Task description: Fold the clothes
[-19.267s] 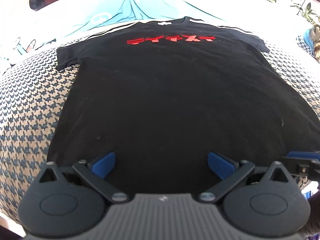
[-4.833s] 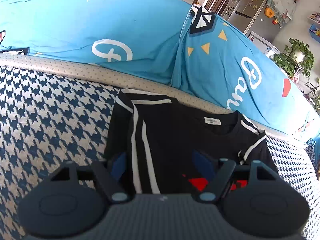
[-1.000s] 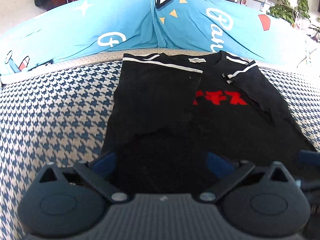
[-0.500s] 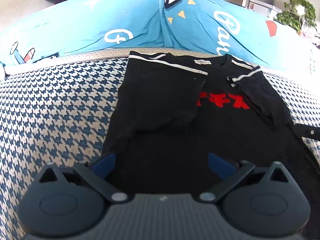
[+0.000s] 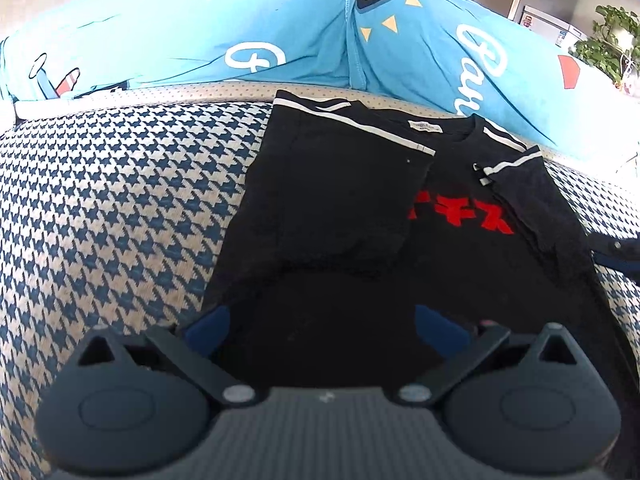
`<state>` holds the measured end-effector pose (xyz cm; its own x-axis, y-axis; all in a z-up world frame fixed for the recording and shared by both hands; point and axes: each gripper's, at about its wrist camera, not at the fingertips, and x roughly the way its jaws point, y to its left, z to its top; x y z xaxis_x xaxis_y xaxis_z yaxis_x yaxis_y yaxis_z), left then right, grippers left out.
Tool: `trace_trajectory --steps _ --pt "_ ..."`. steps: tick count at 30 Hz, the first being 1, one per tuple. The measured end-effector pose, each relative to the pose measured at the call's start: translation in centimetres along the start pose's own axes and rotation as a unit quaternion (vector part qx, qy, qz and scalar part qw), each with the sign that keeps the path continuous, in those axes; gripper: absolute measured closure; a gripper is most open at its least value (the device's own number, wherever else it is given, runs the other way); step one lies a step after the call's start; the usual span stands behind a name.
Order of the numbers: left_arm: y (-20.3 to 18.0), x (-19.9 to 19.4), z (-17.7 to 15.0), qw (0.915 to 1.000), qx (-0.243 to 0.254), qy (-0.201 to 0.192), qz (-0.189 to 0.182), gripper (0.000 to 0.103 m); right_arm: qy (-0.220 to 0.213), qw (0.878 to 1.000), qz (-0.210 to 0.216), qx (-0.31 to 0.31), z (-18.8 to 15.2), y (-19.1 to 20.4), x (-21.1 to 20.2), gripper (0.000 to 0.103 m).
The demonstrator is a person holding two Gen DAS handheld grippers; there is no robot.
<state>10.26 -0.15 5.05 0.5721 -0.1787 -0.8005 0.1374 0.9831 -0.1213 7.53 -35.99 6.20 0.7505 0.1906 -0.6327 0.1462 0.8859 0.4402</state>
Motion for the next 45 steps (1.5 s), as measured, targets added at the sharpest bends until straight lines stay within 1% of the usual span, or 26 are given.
trace_trajectory --steps 4,11,13,15,18,20,23,30,31,32,33,35,38,41,45 --pt "-0.3 0.1 -0.1 1.0000 0.005 0.001 0.000 0.000 0.008 1.000 0.011 0.027 0.4 -0.9 1.1 0.067" --pt "-0.3 -0.1 -0.1 1.0000 0.006 0.003 -0.005 0.000 -0.003 1.000 0.007 0.011 0.9 -1.2 1.8 0.067" --pt "-0.3 -0.1 -0.1 1.0000 0.005 0.003 -0.005 0.000 -0.007 1.000 0.003 0.019 1.2 -1.3 1.6 0.067" --pt "-0.2 -0.2 -0.1 1.0000 0.004 0.003 -0.005 0.000 -0.014 0.999 0.009 0.030 1.5 -1.6 1.4 0.067" --pt "-0.1 -0.1 -0.1 1.0000 0.001 0.005 -0.005 0.000 -0.015 0.999 0.001 0.034 1.7 -2.0 1.6 0.063" --pt "-0.1 -0.1 -0.1 1.0000 0.000 0.007 -0.005 0.000 -0.010 0.999 -0.001 0.035 1.7 -2.3 1.9 0.063" --pt "-0.1 0.0 -0.1 1.0000 0.001 0.007 -0.004 0.000 -0.009 0.999 0.009 0.037 1.8 -2.6 2.2 0.059" --pt "-0.3 0.1 0.0 1.0000 0.003 0.009 -0.003 0.000 -0.002 0.999 0.043 0.020 1.5 -2.2 2.9 0.056" --pt "-0.3 0.1 0.0 0.9999 0.003 0.009 -0.002 0.000 -0.003 0.999 0.045 0.019 1.4 -2.1 3.0 0.058" --pt "-0.3 0.1 0.0 0.9999 0.004 0.009 -0.002 0.000 -0.004 0.999 0.044 0.015 1.4 -2.0 3.0 0.064" --pt "-0.3 0.1 0.0 0.9999 0.003 0.009 -0.002 0.000 -0.003 0.999 0.043 0.012 1.4 -1.9 3.1 0.076" --pt "-0.3 0.1 0.0 1.0000 0.003 0.009 -0.003 0.000 0.004 0.999 0.043 0.014 1.5 -1.9 3.2 0.088" --pt "-0.2 0.0 0.1 1.0000 0.001 0.008 -0.003 0.000 0.002 0.999 0.050 0.012 1.6 -1.4 3.0 0.090" --pt "-0.1 -0.1 0.1 1.0000 0.000 0.007 -0.003 0.000 -0.004 0.999 0.047 0.004 1.8 -0.9 2.7 0.090" --pt "0.0 -0.2 0.1 1.0000 0.002 0.007 -0.001 0.000 -0.001 0.999 0.037 0.005 1.7 -1.2 3.0 0.087"
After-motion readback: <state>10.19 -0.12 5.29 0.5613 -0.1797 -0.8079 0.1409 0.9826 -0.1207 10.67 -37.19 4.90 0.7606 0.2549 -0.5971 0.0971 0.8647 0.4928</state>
